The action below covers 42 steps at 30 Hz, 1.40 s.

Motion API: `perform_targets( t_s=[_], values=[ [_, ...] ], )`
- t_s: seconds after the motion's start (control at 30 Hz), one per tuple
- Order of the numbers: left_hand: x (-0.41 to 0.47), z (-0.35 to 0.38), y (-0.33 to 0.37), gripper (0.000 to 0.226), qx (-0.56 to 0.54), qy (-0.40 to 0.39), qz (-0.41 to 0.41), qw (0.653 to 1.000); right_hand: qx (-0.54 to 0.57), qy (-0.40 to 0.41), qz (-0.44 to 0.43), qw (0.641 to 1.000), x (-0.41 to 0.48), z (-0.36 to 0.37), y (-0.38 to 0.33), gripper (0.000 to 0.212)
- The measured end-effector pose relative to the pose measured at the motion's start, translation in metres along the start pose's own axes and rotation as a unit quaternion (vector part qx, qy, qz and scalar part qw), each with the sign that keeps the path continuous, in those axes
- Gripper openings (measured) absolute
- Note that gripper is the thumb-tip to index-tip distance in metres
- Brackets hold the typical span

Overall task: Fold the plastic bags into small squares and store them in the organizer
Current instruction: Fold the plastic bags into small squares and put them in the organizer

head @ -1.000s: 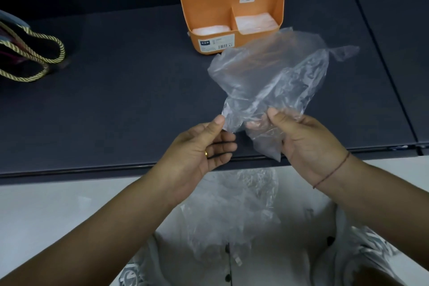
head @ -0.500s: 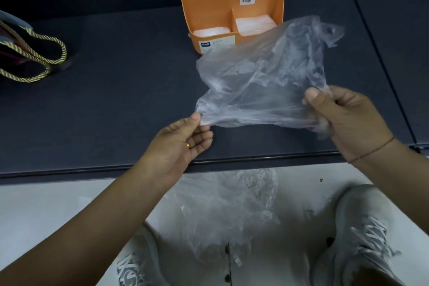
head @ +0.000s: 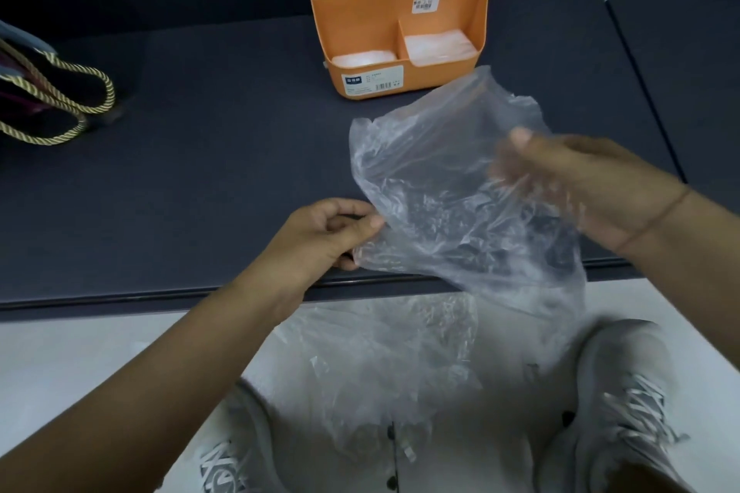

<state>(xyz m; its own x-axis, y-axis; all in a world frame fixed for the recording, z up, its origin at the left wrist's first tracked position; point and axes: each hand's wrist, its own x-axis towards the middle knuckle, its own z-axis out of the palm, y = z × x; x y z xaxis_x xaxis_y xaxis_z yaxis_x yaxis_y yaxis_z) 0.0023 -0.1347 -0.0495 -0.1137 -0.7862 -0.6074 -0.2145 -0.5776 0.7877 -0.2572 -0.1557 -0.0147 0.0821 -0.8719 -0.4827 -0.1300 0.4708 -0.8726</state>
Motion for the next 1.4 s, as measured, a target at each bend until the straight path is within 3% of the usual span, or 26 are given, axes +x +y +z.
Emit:
perform_targets(
  t_s=[0.07, 0.1, 0.3, 0.4, 0.47, 0.5, 0.57, 0.6, 0.67, 0.73, 0.8, 0.87, 0.97, 1.07, 1.17, 1.33, 1.4],
  values=[
    [0.003, 0.003, 0.0, 0.025, 0.026, 0.0, 0.014, 1.0, 0.032, 0.068, -0.006, 0.997, 0.009, 0.011, 0.001, 0.019],
    [0.003, 0.003, -0.002, 0.016, 0.028, 0.008, 0.022, 0.999, 0.045, 0.101, -0.011, 0.994, 0.013, 0.012, 0.003, 0.013],
    [0.006, -0.012, -0.017, 0.016, 0.0, 0.101, 0.014, 0.995, 0.129, 0.221, 0.008, 0.967, 0.023, -0.015, 0.027, 0.026],
    [0.002, -0.015, -0.023, 0.015, -0.001, 0.099, 0.013, 0.995, -0.008, 0.318, -0.027, 0.948, 0.028, -0.028, 0.04, 0.016],
    [-0.002, -0.014, -0.023, 0.014, 0.017, 0.108, 0.038, 0.993, -0.111, 0.372, -0.178, 0.904, 0.025, -0.029, 0.031, 0.028],
    [-0.003, -0.013, -0.022, 0.013, 0.028, 0.113, 0.053, 0.992, -0.165, 0.352, -0.275, 0.879, 0.022, -0.025, 0.017, 0.034],
    [-0.005, -0.013, -0.019, 0.012, 0.055, 0.115, 0.079, 0.989, -0.279, 0.202, -0.404, 0.848, 0.021, -0.006, -0.017, 0.047],
    [-0.005, -0.012, -0.017, 0.012, 0.065, 0.114, 0.088, 0.987, -0.339, 0.099, -0.412, 0.84, 0.024, 0.006, -0.032, 0.056],
    [-0.004, -0.012, -0.016, 0.013, 0.072, 0.115, 0.101, 0.986, -0.43, -0.089, -0.344, 0.83, 0.037, 0.029, -0.053, 0.065],
    [-0.002, -0.012, -0.016, 0.013, 0.061, 0.123, 0.102, 0.985, -0.467, -0.181, -0.282, 0.818, 0.054, 0.041, -0.058, 0.05],
    [-0.003, -0.013, -0.017, 0.01, 0.048, 0.118, 0.094, 0.987, -0.432, -0.158, -0.278, 0.843, 0.07, 0.044, -0.053, 0.027],
    [-0.005, -0.013, -0.019, 0.006, 0.053, 0.093, 0.084, 0.991, -0.326, -0.122, -0.268, 0.898, 0.079, 0.04, -0.047, 0.014],
    [-0.008, -0.012, -0.019, 0.003, 0.063, 0.064, 0.087, 0.992, -0.218, -0.034, -0.254, 0.942, 0.086, 0.03, -0.038, 0.016],
    [-0.012, -0.014, -0.016, 0.002, 0.055, 0.059, 0.088, 0.993, -0.209, 0.065, -0.261, 0.94, 0.094, 0.026, -0.035, 0.025],
    [-0.016, -0.016, -0.015, 0.013, 0.06, 0.055, 0.076, 0.994, -0.253, 0.107, -0.278, 0.921, 0.098, 0.027, -0.037, 0.016],
    [-0.022, -0.027, -0.008, 0.012, 0.127, -0.036, -0.002, 0.991, -0.261, 0.09, -0.261, 0.925, 0.103, 0.022, -0.037, 0.014],
    [-0.021, -0.032, 0.005, 0.025, 0.172, -0.059, 0.003, 0.983, -0.254, 0.06, -0.271, 0.927, 0.1, 0.025, -0.037, 0.017]
  ],
)
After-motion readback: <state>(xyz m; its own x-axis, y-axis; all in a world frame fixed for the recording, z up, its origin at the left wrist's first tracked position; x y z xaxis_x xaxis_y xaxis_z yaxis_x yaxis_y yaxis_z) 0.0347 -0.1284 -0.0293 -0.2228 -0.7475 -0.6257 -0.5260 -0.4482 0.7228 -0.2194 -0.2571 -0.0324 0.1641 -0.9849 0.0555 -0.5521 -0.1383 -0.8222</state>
